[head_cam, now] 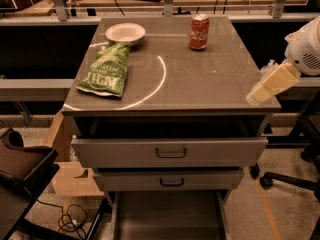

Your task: Place coke can into bottom drawer

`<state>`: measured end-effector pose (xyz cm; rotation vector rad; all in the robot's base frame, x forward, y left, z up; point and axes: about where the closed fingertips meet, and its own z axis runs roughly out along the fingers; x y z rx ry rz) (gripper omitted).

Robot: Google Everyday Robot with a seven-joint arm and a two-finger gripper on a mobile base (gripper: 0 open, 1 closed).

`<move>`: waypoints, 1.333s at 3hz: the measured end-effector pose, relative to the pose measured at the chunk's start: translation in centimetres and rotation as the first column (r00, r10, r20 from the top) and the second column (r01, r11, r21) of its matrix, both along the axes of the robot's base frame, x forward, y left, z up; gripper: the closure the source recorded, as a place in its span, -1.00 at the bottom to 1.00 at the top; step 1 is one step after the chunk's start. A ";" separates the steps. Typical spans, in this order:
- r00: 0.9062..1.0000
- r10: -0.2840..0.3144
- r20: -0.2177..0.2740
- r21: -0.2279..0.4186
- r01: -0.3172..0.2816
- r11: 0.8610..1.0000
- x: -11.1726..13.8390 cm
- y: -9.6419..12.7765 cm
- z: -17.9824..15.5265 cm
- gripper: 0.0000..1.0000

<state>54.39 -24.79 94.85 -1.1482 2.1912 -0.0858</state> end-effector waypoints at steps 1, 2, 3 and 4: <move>0.994 -0.068 0.087 0.126 0.057 0.990 4.1 0.1 -1.3 -1.00; 0.969 -0.114 0.220 0.234 0.061 0.970 8.8 0.7 -0.1 -1.00; 0.916 -0.163 0.366 0.335 0.034 0.942 13.3 1.1 2.5 -1.00; 0.878 -0.202 0.434 0.356 0.039 0.934 14.6 0.6 4.3 -1.00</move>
Offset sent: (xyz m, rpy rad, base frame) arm 0.1719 -0.0085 0.0650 0.3872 -0.6358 -0.1771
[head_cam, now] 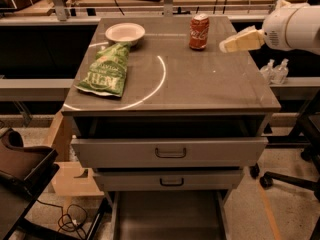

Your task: Place coke can into bottom drawer

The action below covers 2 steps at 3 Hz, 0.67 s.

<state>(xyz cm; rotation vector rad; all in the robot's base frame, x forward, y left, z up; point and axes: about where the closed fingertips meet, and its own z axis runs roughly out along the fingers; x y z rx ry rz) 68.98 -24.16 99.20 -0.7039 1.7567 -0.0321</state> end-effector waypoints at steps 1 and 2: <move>1.000 0.000 -0.001 -0.001 0.000 1.000 0.0 0.0 0.0 -1.00; 1.000 0.014 0.016 0.071 -0.015 0.997 1.5 1.3 -0.8 -1.00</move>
Offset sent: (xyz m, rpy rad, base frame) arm 0.0343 0.0229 -0.0193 0.1700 -0.0378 0.0261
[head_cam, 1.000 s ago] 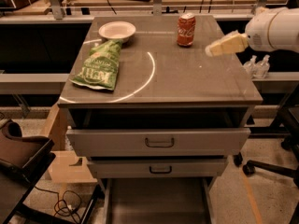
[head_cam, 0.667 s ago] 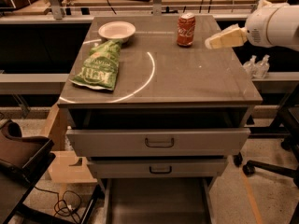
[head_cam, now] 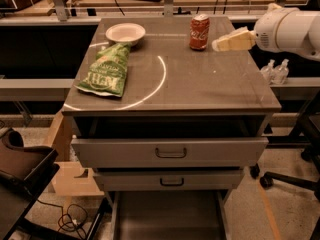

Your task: Place coke can into bottom drawer

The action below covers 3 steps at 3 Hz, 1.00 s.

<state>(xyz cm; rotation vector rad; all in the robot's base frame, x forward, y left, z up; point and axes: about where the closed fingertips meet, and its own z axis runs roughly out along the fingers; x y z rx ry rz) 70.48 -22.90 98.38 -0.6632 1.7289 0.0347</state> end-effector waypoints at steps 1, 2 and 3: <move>0.998 0.022 0.055 0.124 -0.029 0.992 3.8 2.0 -0.4 -1.00; 0.994 0.040 0.102 0.207 -0.060 0.977 7.1 3.5 -0.4 -1.00; 0.991 0.053 0.126 0.242 -0.083 0.967 9.6 4.8 -0.5 -1.00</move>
Offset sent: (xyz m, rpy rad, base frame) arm 0.1139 0.0471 -0.0002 0.3234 -0.1600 0.0762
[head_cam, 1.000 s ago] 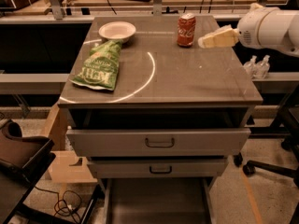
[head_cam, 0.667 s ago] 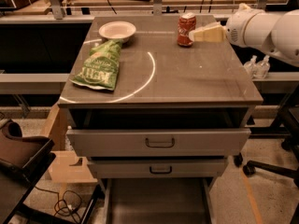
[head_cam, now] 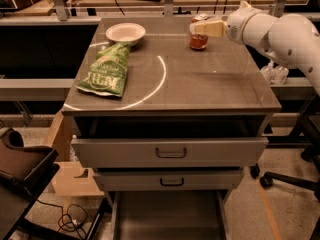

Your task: Place coke can into bottom drawer

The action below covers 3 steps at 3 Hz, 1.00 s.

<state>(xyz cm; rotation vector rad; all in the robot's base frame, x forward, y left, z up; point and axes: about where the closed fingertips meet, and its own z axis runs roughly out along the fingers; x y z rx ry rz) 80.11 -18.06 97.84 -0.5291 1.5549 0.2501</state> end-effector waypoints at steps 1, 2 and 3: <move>1.000 0.008 -0.001 0.004 -0.008 1.000 1.7 1.2 -0.4 -1.00; 1.000 0.017 -0.013 -0.003 -0.017 1.000 3.5 2.4 -0.9 -1.00; 0.999 0.027 -0.026 0.010 -0.027 1.000 5.3 3.3 -1.6 -1.00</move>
Offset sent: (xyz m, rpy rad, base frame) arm 0.0568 0.0342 -0.0130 -0.0167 0.0257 0.0223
